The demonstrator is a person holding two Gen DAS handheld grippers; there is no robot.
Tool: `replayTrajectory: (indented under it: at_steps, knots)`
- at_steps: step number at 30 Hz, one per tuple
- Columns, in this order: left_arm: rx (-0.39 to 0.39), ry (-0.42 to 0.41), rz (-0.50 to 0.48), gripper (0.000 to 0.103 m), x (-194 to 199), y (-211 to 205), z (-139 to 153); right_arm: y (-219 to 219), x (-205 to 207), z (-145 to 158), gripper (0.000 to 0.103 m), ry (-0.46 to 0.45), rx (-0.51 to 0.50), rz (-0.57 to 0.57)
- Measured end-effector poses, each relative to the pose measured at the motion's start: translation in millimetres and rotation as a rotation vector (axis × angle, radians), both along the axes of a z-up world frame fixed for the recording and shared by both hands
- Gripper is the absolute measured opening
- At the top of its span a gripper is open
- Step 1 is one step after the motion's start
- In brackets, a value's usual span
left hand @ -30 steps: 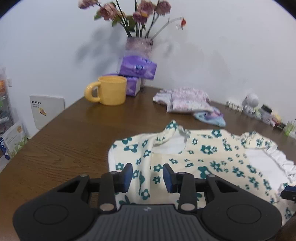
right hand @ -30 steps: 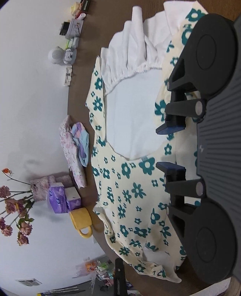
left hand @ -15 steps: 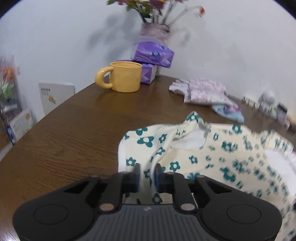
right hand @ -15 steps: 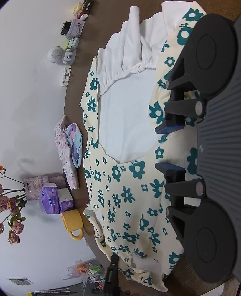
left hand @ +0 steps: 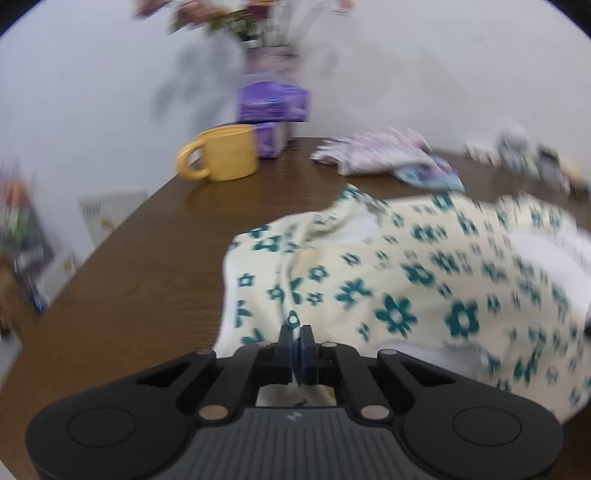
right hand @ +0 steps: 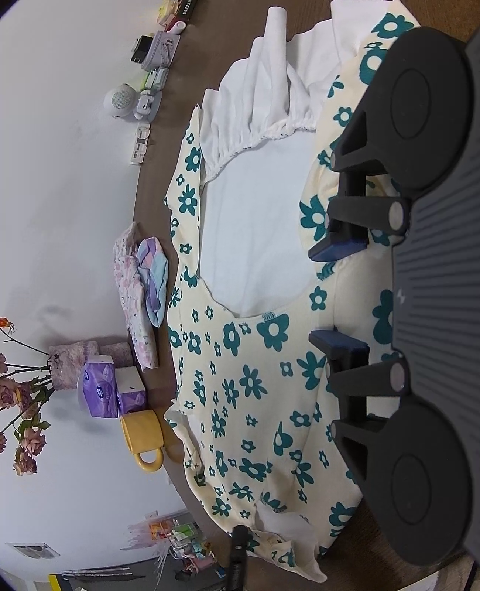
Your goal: Fold clothes
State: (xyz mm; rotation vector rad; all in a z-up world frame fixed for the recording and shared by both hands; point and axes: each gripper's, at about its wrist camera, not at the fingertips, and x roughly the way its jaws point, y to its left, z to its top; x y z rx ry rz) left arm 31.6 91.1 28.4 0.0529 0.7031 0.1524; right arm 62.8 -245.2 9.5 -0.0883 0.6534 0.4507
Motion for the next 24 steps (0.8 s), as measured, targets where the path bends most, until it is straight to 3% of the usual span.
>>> replayTrajectory:
  at_steps: [3, 8, 10, 11, 13, 19, 24]
  knots:
    - [0.14, 0.009, -0.042, 0.003, 2.6, -22.5, -6.3, -0.1, -0.9, -0.5, 0.042, -0.005, 0.0, 0.005]
    - [0.232, 0.031, -0.058, 0.005, 5.2, -34.3, -10.8, 0.4, -2.0, -1.2, 0.045, -0.013, -0.002, 0.014]
    - [0.24, 0.035, -0.057, 0.015, 3.5, -34.5, -9.9, 0.7, -2.1, -1.5, 0.045, -0.015, -0.003, 0.018]
    - [0.226, 0.03, -0.053, 0.025, 0.7, -32.7, -7.3, 0.6, -2.1, -1.6, 0.046, -0.016, -0.004, 0.02]
    - [0.179, 0.013, -0.043, 0.032, -5.3, -26.4, -1.0, 0.3, -2.1, -1.7, 0.046, -0.015, -0.003, 0.021]
    - [-0.12, -0.021, 0.021, 0.031, -29.8, 10.8, 15.4, 0.8, -2.1, -1.8, 0.048, -0.015, -0.006, 0.027]
    - [-0.198, -0.012, 0.03, 0.028, -31.8, 15.8, 9.3, 3.5, -2.4, -1.9, 0.05, -0.018, -0.015, 0.028]
